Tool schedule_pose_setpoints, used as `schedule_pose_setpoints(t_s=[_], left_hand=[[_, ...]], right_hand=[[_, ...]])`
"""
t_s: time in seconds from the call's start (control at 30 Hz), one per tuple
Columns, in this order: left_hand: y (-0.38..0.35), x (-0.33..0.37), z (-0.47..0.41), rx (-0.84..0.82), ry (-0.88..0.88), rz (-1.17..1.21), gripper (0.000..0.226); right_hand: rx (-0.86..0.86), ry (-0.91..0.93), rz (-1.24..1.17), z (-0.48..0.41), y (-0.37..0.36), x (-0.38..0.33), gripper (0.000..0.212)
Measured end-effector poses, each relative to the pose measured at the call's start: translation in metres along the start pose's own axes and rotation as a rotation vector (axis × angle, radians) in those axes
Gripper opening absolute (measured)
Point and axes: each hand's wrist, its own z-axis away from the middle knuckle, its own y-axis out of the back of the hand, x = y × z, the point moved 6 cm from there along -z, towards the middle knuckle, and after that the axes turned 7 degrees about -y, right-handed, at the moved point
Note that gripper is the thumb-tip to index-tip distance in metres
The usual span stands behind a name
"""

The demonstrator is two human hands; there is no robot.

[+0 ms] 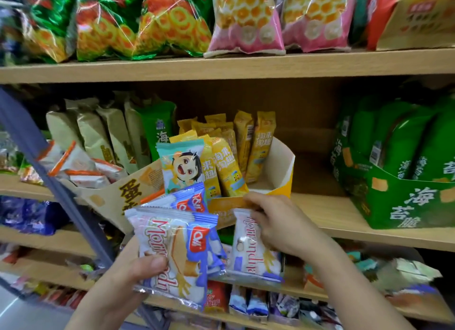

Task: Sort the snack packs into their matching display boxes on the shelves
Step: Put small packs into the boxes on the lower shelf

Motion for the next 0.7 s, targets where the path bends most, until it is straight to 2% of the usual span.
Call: schedule_pose_setpoints(t_s=[0.1, 0.17, 0.3, 0.37, 0.43, 0.5, 0.6, 0.7], left_hand=[[-0.008, 0.002, -0.007, -0.009, 0.015, -0.007, 0.115], [-0.014, -0.003, -0.015, -0.054, 0.047, -0.029, 0.118], [-0.034, -0.006, -0.032, -0.139, -0.004, 0.020, 0.084], [-0.045, -0.006, -0.040, -0.149, -0.032, 0.053, 0.080], [-0.052, -0.006, -0.047, -0.139, -0.047, 0.078, 0.079], [-0.052, -0.009, -0.053, -0.131, -0.045, 0.077, 0.078], [-0.053, -0.015, -0.059, -0.099, -0.040, 0.073, 0.079], [-0.065, -0.018, -0.064, -0.157, -0.030, 0.027, 0.078]], right_hand=[[0.070, -0.135, 0.105, -0.003, 0.020, 0.026, 0.023], [0.102, -0.229, 0.186, -0.005, 0.037, 0.046, 0.028], [0.171, -0.243, 0.243, -0.004, 0.068, 0.056, 0.039], [0.263, -0.236, 0.222, 0.007, 0.082, 0.056, 0.041], [0.306, -0.209, 0.093, 0.027, 0.091, 0.052, 0.043], [0.214, -0.119, -0.034, 0.044, 0.082, 0.036, 0.043], [0.012, 0.002, -0.080, 0.049, 0.051, 0.010, 0.050], [0.036, -0.032, -0.008, 0.036, 0.038, 0.014, 0.061]])
